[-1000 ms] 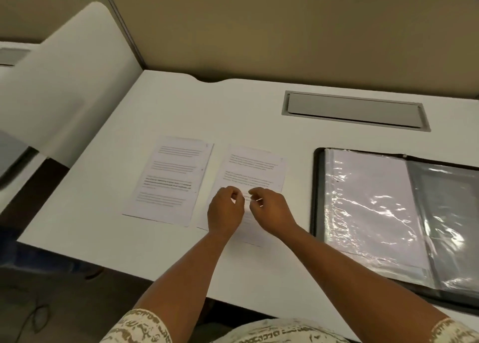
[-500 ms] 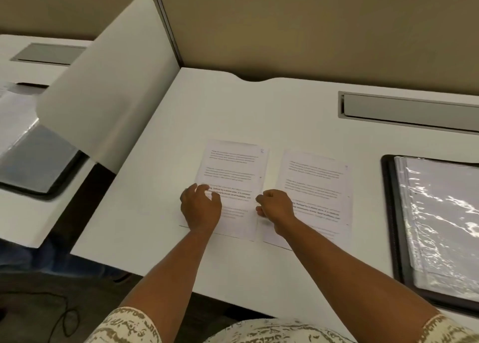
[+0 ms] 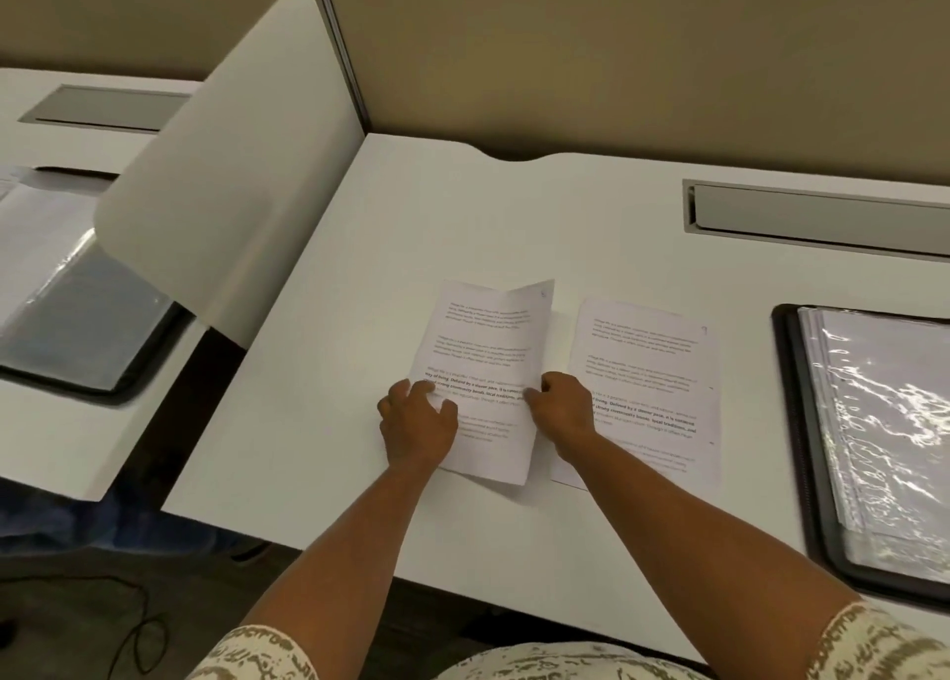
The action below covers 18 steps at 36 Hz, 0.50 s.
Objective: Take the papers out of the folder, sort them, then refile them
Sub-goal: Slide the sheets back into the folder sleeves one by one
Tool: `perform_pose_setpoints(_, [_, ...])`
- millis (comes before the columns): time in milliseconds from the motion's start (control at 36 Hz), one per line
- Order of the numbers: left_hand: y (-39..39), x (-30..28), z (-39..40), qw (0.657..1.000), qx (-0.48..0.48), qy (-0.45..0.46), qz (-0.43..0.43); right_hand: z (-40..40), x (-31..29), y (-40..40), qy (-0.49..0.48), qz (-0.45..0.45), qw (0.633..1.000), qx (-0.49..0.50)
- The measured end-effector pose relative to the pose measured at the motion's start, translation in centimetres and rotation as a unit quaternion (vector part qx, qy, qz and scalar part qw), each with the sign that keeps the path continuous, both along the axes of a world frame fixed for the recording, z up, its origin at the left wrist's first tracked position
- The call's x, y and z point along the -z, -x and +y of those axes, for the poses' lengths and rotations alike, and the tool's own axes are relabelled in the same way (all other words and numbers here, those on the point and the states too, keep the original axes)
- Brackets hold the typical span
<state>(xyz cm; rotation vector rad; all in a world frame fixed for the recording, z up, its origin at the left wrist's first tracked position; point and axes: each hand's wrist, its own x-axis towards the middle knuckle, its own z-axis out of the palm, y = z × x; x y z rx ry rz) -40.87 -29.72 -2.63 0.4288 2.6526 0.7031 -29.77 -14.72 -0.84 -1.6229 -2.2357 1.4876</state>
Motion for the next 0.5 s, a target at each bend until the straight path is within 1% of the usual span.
perform_pose_setpoints(111, [-0.2,-0.5,0.7,0.999,0.002,-0.029,0.02,1.0,-0.9,-2.2,-0.012,0.043,0.999,0.013])
perform_pose_setpoints(250, [-0.7,-1.7,3.5,0.996,0.053,-0.063,0.041,3.2,-1.9,-6.7,0.006,0.087,0.994,0.06])
perform_pose_setpoints(389, [-3.1,-3.6,8.1,0.993,0.063,-0.098,0.005,6.1,-2.3,-12.1,0.051,0.115,0.985,0.115])
perform_pose_setpoints(500, [-6.4,-4.1,11.5,0.989,0.072,-0.122,-0.038,8.3,-2.8,-16.7,0.063,0.127,0.978,0.154])
